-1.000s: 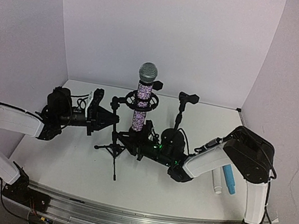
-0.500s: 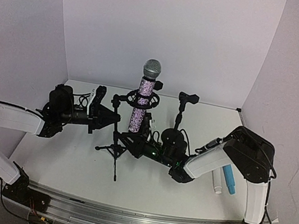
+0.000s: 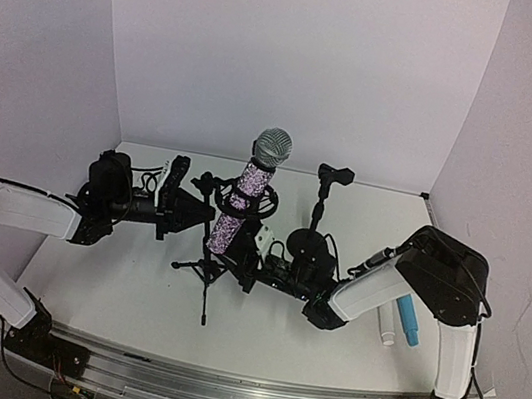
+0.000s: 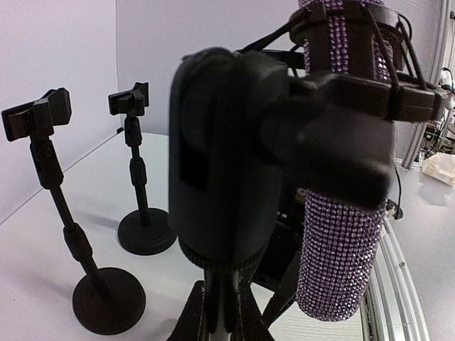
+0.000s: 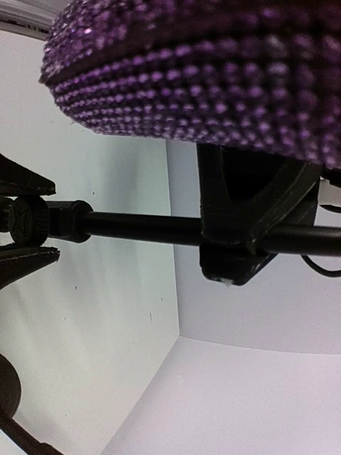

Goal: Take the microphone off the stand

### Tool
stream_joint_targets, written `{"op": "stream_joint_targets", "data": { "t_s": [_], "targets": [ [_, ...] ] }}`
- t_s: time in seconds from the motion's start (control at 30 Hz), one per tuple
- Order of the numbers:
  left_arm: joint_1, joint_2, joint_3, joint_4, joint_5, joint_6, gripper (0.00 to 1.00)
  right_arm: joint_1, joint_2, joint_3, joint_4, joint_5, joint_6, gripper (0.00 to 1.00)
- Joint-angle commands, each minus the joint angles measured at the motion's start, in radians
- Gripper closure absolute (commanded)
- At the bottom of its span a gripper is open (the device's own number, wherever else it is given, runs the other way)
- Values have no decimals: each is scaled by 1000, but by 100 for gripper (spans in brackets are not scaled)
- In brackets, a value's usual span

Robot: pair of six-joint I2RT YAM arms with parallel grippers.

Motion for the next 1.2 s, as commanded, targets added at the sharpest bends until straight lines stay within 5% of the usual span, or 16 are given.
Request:
{"op": "stream_joint_targets", "data": {
  "t_s": [0.0,0.1,0.4,0.5,0.87,1.17],
  "targets": [
    [15,30,17,-47,-56,-49,100,12,40,3,-75,-8,-205,100],
    [14,35,15,-36,-60,-49,100,11,32,-1,-75,17,-184,96],
    [15,36,4,-4,-80,-55,100,11,-76,-83,-73,104,113,24],
    [15,33,-1,3,-75,-55,100,11,-129,-132,-76,109,274,24],
    [15,32,-20,55,-91,-15,100,6,-171,-141,-139,100,1255,39],
    [14,42,-23,78,-79,-16,100,-40,-27,70,-63,-51,1525,39]
  ]
}}
